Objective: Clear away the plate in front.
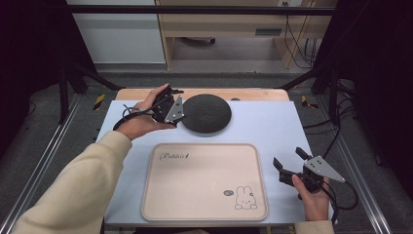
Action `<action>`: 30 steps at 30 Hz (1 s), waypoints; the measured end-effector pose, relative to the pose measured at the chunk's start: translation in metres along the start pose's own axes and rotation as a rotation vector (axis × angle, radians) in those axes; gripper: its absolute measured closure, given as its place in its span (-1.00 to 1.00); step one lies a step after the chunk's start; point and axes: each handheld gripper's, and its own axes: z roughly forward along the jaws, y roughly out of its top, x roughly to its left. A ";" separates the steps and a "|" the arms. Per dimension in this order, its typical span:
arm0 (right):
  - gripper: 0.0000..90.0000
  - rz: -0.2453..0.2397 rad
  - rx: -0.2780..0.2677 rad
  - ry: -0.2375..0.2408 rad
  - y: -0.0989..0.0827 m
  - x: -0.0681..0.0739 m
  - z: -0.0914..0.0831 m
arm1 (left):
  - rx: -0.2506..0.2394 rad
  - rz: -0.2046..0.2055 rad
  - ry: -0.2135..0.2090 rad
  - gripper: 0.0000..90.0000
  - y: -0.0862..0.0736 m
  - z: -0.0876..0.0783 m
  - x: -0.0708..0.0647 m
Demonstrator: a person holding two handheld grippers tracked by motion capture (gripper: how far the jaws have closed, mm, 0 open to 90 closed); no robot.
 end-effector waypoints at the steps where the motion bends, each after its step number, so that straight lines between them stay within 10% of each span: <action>1: -0.80 0.000 0.000 0.000 0.000 0.000 0.000 | 0.006 0.018 0.003 -0.55 -0.002 0.004 -0.002; 19: -0.78 -0.007 0.002 -0.003 0.000 -0.001 0.000 | 0.044 0.303 0.009 0.13 -0.019 0.039 -0.053; 30: -0.77 -0.010 0.013 -0.002 -0.001 -0.001 0.000 | 0.070 0.325 -0.053 0.26 -0.033 0.053 -0.080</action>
